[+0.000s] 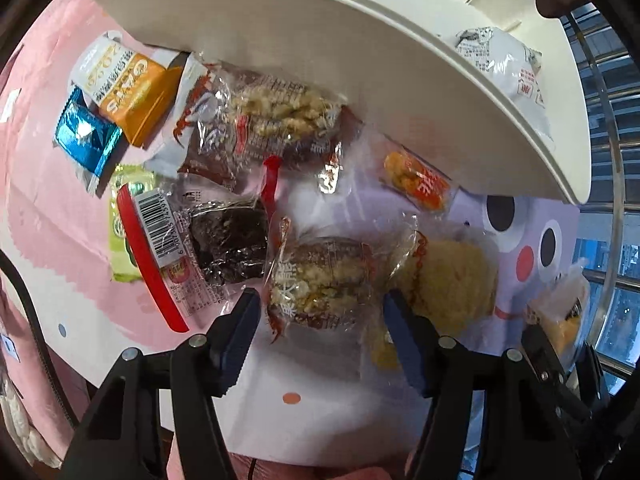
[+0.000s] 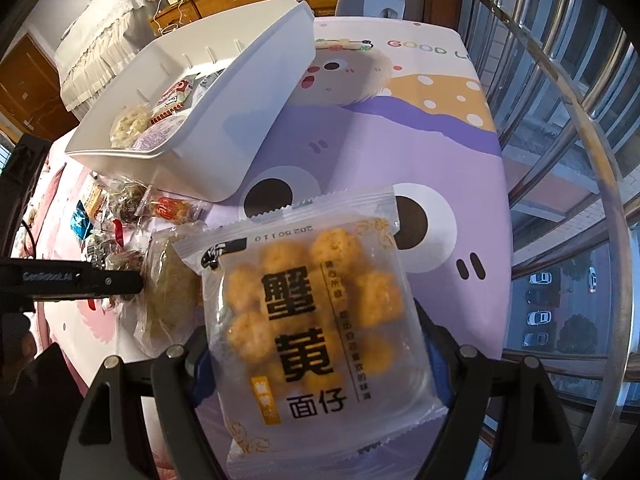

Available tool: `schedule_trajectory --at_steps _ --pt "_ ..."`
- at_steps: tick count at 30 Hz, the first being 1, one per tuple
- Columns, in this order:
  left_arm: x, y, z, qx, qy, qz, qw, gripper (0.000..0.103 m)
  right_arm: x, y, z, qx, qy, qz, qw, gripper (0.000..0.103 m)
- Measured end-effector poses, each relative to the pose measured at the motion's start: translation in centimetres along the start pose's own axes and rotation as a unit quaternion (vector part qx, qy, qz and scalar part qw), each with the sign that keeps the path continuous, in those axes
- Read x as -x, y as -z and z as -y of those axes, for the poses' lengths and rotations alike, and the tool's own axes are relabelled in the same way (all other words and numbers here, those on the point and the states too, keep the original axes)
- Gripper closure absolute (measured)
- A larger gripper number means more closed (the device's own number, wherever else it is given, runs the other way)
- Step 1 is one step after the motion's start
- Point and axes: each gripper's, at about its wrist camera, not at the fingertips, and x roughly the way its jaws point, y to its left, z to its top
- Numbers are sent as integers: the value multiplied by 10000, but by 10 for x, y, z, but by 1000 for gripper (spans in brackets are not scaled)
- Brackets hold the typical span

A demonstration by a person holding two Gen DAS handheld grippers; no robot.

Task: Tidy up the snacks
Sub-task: 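Carry the cake pack toward the tray with the right tool while the left tool grasps a nut pastry bag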

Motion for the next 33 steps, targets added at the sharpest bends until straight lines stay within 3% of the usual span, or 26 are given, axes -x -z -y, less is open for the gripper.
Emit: schedule_trajectory --at_steps 3,7,11,20,26,33 --pt "1 -3 -1 -4 82 79 9999 40 2 1 1 -11 21 22 10000 22" --pt "1 -13 -5 -61 230 178 9996 50 4 3 2 -48 59 16 10000 22" --pt "3 -16 -2 -63 286 137 9995 53 6 2 0 -39 106 17 9999 22" --pt "5 -20 -27 -194 488 -312 9981 57 16 -4 -10 -138 249 113 9995 22" --pt "33 -18 -40 -759 550 -697 9932 57 27 -13 -24 -319 392 228 9985 22" --pt "84 -28 -60 -1464 475 -823 9846 57 50 -26 -50 -533 572 494 9957 22"
